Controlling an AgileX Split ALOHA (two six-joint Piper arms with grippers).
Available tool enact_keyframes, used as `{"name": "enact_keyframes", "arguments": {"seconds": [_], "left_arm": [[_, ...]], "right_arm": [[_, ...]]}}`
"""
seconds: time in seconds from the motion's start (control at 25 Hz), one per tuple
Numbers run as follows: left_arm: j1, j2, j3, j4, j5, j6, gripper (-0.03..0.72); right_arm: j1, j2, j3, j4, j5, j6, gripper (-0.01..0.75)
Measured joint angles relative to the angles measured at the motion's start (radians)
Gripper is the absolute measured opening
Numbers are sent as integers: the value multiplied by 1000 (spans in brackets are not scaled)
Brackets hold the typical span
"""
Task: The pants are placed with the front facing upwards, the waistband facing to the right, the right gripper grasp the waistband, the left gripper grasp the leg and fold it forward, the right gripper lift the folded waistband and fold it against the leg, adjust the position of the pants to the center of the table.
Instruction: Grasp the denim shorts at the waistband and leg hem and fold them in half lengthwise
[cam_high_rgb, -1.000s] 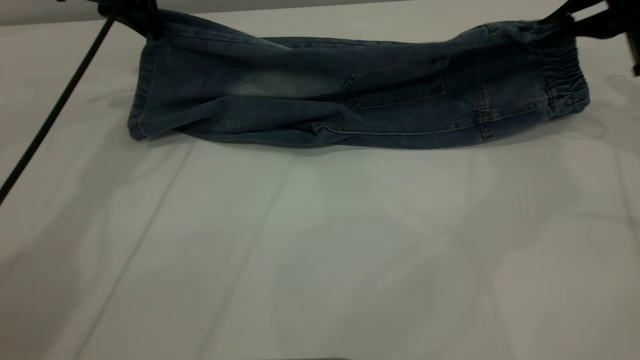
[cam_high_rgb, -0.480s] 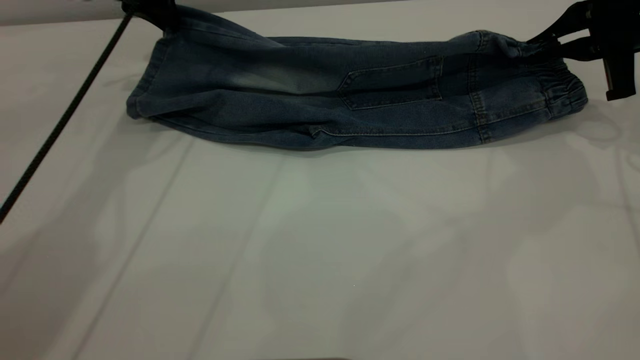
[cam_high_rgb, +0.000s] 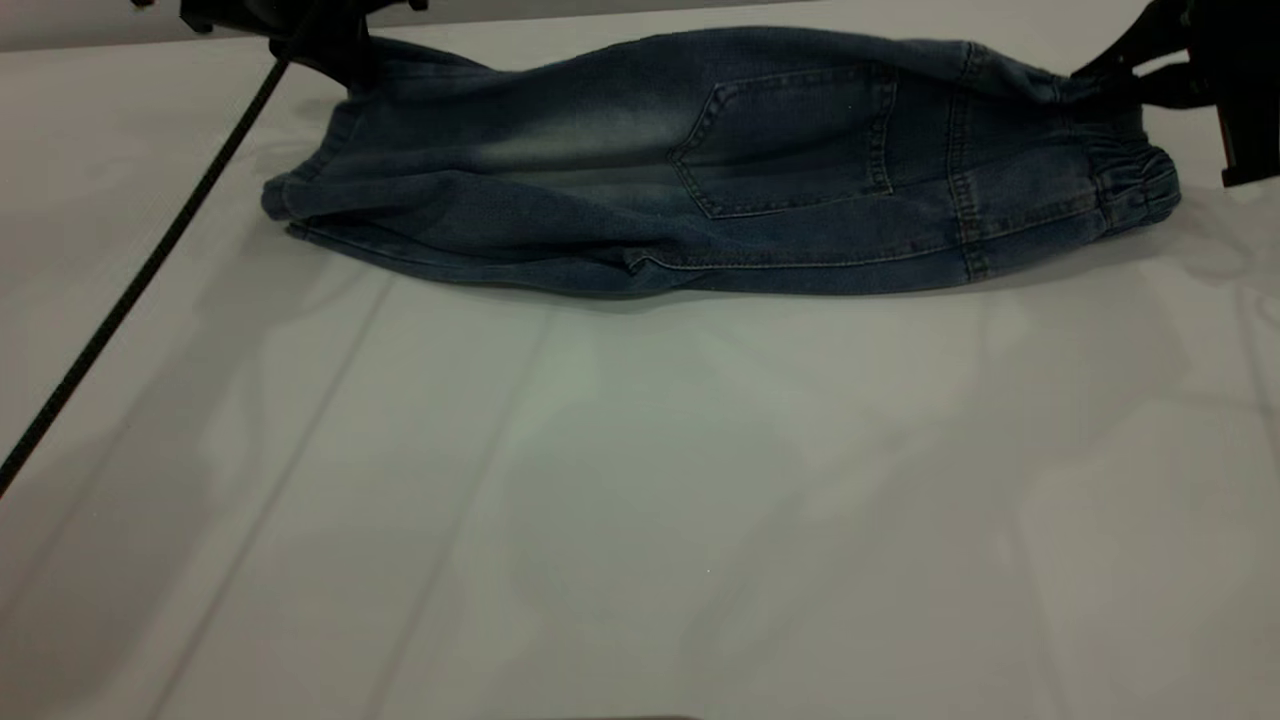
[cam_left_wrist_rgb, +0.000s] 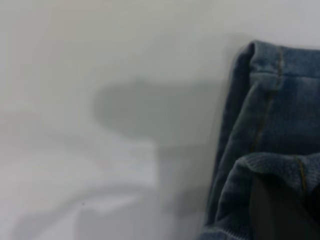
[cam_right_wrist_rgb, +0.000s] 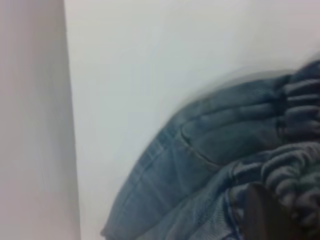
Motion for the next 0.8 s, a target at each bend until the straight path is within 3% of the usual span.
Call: {"name": "enact_keyframes", "arguments": {"seconds": [0.32,0.48,0.64,0.8], "left_arm": [[0,2,0,0,-55,0,46],[0,2,0,0,-58,1,88],[0,2,0,0,-54,1,232],[0,2,0,2,-30,1,399]], "right_arm": [[0,10,-3,0,-17,8,74],[0,10,-10,0,-18,-8,95],[0,10,-12,0,-22,-58,165],[0,10,-12,0,-16,-132,307]]}}
